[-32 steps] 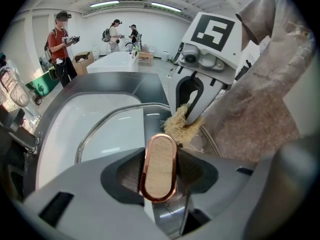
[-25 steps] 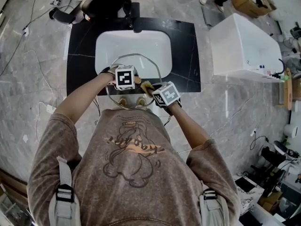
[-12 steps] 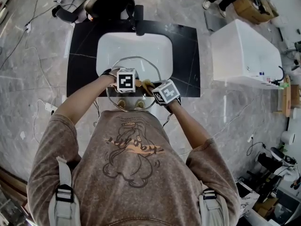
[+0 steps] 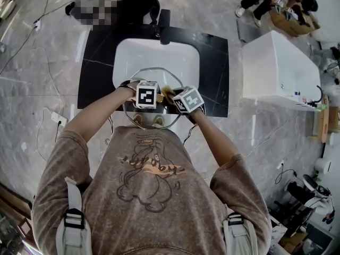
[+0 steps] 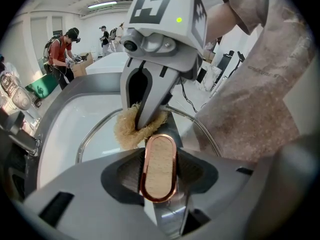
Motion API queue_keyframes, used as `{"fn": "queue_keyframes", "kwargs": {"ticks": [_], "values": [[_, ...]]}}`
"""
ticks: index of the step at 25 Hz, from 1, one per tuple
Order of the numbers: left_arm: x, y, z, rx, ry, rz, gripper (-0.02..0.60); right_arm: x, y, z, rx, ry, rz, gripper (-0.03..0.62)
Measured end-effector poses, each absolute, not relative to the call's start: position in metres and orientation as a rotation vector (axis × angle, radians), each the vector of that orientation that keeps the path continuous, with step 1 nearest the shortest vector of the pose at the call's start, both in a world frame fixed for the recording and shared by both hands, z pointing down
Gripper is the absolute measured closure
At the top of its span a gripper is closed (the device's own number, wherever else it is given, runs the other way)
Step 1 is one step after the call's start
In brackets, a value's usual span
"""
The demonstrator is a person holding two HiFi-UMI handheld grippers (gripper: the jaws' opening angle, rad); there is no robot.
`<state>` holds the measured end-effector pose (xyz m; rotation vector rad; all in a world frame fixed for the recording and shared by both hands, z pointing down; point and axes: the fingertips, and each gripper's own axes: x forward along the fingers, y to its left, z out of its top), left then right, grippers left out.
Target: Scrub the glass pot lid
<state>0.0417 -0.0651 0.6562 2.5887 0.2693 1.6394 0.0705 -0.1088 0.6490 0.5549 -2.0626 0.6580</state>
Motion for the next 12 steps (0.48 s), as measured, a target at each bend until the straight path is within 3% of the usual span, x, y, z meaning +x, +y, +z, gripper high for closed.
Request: {"fn": "queue_keyframes", "kwargs": {"ticks": [12], "values": [[0.050,-0.063,0.648,2.636,0.287,1.589,0.391,0.034,-0.131,0.649,0.287,-2.120,0.529,0.546]]}}
